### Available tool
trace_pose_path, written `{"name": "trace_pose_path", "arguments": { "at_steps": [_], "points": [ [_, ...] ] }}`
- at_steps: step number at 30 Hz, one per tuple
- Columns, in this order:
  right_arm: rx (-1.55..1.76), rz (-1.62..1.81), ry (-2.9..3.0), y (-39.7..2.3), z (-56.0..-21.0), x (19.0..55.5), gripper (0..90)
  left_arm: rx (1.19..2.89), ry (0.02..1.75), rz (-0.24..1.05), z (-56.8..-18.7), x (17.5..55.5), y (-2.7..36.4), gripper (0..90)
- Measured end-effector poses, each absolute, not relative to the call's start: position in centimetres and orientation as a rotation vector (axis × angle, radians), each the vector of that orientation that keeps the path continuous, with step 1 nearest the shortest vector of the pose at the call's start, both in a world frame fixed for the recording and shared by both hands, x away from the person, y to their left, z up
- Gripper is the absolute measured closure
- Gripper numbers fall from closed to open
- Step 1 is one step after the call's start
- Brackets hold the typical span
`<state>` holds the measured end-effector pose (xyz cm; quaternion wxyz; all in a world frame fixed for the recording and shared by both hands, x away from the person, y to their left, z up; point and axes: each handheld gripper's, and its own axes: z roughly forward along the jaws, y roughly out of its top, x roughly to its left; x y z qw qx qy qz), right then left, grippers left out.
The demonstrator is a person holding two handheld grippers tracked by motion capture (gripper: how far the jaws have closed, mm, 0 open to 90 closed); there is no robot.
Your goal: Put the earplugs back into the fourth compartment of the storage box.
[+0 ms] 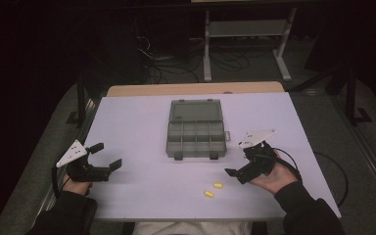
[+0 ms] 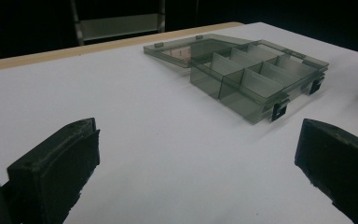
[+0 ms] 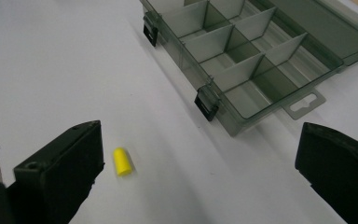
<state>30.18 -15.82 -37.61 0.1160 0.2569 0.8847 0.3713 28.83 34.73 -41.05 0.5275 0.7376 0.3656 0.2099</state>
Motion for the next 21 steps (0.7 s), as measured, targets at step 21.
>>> {"name": "trace_pose_path", "arguments": {
  "at_steps": [21],
  "points": [
    [0.661,1.013,2.733,-12.6,-39.5,30.1,0.8,1.765,0.870,0.499,-41.1,28.8,34.7,0.0]
  ]
}}
